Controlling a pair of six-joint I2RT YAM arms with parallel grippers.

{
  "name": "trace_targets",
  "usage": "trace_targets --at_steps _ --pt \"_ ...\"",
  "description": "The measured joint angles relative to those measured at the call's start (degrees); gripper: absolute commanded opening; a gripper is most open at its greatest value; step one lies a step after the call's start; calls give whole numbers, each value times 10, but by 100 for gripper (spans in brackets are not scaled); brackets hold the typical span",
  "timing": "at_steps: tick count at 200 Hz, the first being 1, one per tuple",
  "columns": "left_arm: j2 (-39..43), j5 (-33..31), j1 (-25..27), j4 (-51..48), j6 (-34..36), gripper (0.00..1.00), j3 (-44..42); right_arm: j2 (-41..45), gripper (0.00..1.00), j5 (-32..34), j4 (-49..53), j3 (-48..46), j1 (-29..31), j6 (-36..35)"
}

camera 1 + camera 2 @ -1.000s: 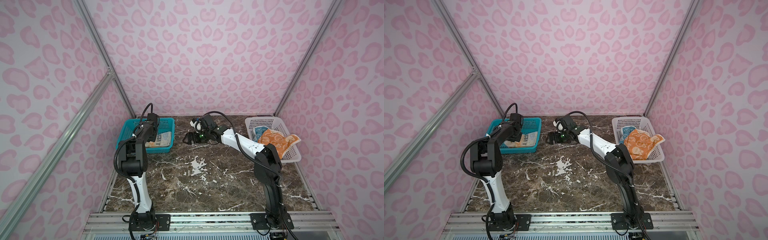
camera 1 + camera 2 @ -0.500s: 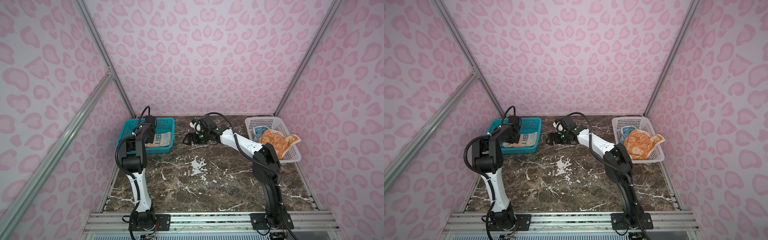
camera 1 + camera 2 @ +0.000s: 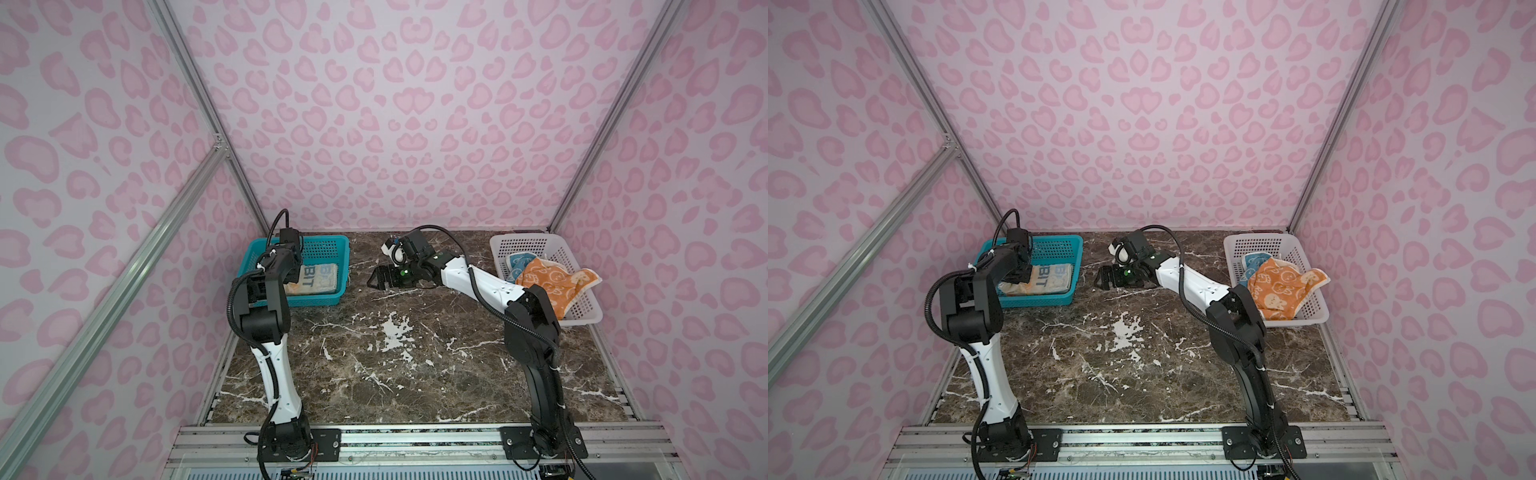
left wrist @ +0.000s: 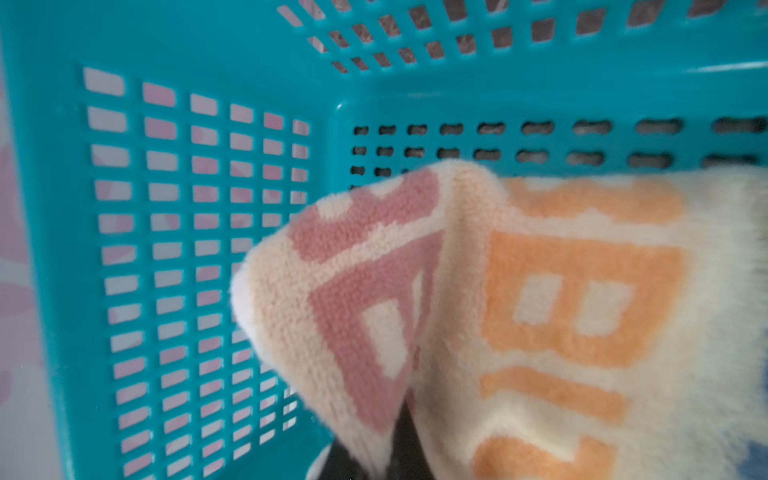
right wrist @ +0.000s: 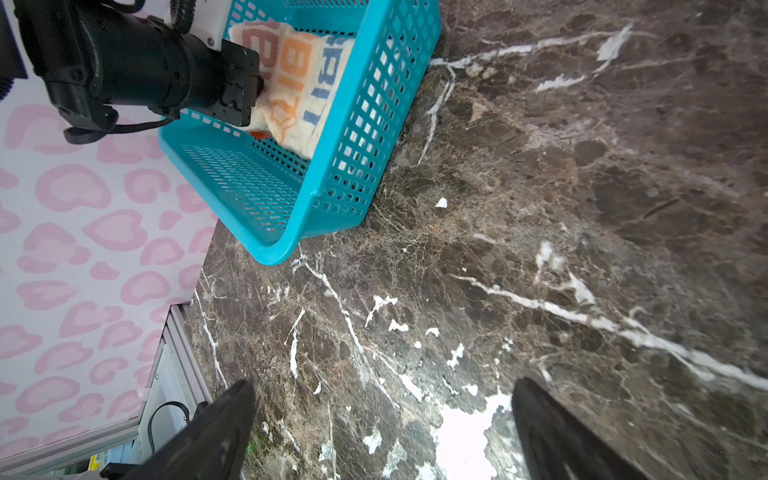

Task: Fold and stack the towels
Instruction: 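Lower the folded RABBIT towel into the teal basket and open the left gripper, then reach the right gripper into the white basket and grasp the orange towel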

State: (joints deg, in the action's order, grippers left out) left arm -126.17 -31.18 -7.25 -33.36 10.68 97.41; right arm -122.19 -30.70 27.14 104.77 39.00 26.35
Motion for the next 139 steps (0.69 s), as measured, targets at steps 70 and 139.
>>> trace_targets --at_steps 70,139 --pt "17 -34 0 -13 -23 98 15 14 98 -3 6 -12 -3 -5" --pt "221 -53 63 -2 -47 98 -32 150 98 71 44 -87 -70 -35"
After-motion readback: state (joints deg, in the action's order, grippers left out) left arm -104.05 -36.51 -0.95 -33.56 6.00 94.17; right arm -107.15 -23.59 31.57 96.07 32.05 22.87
